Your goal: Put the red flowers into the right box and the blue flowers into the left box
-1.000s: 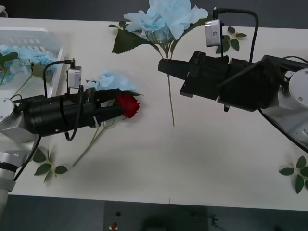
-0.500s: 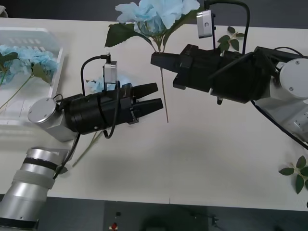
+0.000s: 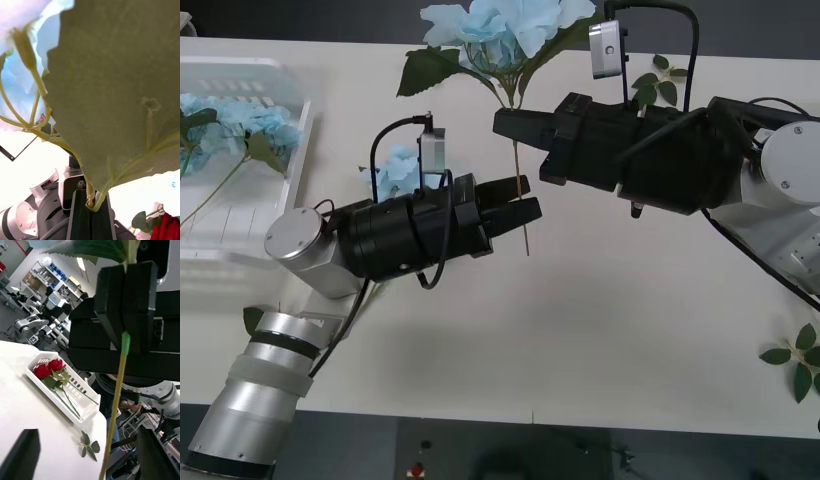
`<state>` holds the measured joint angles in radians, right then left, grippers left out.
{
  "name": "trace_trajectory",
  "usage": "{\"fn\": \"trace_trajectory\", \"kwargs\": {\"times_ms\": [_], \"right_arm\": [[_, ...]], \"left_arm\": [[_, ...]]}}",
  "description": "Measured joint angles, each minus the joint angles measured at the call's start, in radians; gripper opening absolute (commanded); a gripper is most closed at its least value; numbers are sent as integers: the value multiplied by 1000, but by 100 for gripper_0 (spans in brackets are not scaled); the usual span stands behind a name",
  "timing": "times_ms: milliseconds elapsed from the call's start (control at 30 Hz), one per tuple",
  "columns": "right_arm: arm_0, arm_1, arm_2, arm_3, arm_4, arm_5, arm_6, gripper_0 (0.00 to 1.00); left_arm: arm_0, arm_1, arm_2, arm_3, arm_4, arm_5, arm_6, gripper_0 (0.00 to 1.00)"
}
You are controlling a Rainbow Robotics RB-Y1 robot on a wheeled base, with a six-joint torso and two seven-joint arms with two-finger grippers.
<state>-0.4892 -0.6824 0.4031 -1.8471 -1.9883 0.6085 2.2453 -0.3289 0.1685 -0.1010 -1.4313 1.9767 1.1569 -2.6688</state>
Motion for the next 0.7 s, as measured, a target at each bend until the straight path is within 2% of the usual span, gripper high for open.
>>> {"fn": "trace_trajectory", "kwargs": {"times_ms": [67,133,167,700], "right_arm": [[0,0,0,0,-2,0,0,0],[0,0,0,0,-8,0,0,0],[0,0,0,0,-11,0,0,0],[0,0,0,7,-12,-1,0,0]], "left_arm": [[-3,0,0,0,-1,-7,0,23],[-12,0,0,0,-12,-12,0,4],[-18,0,0,0,-21,-14,0,1],[-45,0,-18,0,-49,-56,0,0]]}}
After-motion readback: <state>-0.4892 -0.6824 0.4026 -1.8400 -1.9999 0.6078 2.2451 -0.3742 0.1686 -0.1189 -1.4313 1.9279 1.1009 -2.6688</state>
